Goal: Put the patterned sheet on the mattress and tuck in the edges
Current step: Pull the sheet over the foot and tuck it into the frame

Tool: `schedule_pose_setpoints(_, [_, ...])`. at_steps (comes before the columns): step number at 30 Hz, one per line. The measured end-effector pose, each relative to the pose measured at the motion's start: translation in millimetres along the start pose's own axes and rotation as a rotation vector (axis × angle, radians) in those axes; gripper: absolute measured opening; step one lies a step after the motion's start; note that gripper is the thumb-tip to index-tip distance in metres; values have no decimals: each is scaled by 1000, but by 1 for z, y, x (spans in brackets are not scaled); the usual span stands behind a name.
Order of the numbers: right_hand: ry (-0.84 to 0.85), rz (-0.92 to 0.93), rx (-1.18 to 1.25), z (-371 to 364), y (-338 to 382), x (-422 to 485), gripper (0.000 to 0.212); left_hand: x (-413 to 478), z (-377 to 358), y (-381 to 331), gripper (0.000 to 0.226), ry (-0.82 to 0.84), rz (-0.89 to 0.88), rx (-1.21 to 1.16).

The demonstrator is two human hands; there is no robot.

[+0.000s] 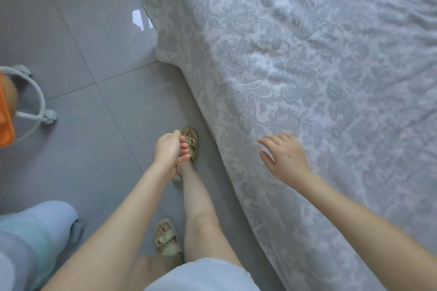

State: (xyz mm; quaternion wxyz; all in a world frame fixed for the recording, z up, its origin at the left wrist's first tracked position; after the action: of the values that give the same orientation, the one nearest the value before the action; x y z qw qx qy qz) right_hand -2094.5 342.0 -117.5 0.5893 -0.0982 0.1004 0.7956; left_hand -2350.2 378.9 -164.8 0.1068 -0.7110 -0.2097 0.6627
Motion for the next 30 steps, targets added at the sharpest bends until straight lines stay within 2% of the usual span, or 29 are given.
schedule_pose_setpoints(3, [180,87,-110,-31,1,-66,17,-29,6,53,26,13,17,-17])
schedule_pose_setpoints(8, [680,71,-397,-62,-21,-130,39,-52,-3,129,26,11,96,1])
schedule_pose_setpoints(9, [708,103,-431,-67,-26,-135,45,-55,-8,140,27,15,108,-1])
schedule_pose_setpoints(14, [668,193,-495,-81,-34,-108,45,-55,-38,169,29,20,141,-30])
schedule_pose_setpoints(17, [627,327,-469,-81,-55,-84,42,-41,-55,162,31,2,110,-23])
schedule_pose_setpoints(20, [558,408,-485,-76,-73,-62,52,-23,-72,144,30,-15,77,-16])
schedule_pose_setpoints(23, [452,330,-458,-56,-81,-14,53,-8,-84,122,29,-42,59,-24])
schedule_pose_setpoints(27, [361,135,-435,-25,-93,57,53,11,-90,79,26,-68,8,-67])
schedule_pose_setpoints(30, [357,72,-387,-5,-94,109,54,28,-89,39,27,-82,-24,-117])
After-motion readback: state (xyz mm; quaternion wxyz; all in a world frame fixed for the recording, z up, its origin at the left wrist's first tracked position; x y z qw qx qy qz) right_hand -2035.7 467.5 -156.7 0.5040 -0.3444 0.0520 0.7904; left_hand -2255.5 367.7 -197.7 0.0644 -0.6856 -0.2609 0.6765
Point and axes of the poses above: each hand's wrist, its own x-axis towards the middle knuckle, its own z-axis out of the back of the hand, y = z × x, the point moved 2 cm from there along x, towards the middle knuckle, and after that the axes turned 6 degrees about y, right-handed, at the moved point
